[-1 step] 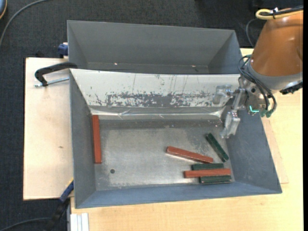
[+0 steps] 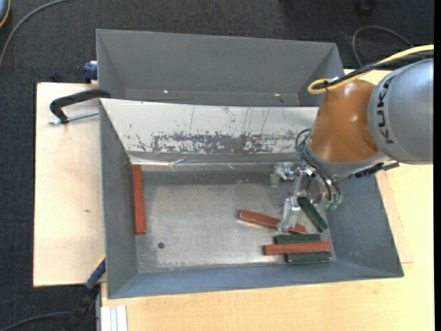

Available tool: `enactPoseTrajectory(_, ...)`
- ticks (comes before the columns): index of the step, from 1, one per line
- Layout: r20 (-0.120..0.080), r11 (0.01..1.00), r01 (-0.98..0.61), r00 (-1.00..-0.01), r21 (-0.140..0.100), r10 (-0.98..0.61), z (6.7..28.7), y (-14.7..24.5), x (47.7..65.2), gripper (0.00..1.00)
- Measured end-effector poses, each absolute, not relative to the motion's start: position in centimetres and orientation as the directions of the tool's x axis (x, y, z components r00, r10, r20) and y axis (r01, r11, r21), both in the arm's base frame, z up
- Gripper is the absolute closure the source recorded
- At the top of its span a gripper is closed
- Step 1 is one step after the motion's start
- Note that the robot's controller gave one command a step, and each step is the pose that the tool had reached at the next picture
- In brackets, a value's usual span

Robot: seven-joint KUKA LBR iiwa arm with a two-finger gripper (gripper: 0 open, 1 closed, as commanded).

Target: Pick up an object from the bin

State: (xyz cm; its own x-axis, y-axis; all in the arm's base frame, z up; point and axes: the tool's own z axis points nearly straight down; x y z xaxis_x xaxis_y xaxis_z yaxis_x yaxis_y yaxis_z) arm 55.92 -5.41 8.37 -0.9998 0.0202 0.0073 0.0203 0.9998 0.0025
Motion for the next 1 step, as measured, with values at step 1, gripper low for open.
enactPoseTrajectory(1, 0.003, 0.971, 0.24, -0.971, 0.002, 0.24, 6.99, -1.86, 53.26, 0.0)
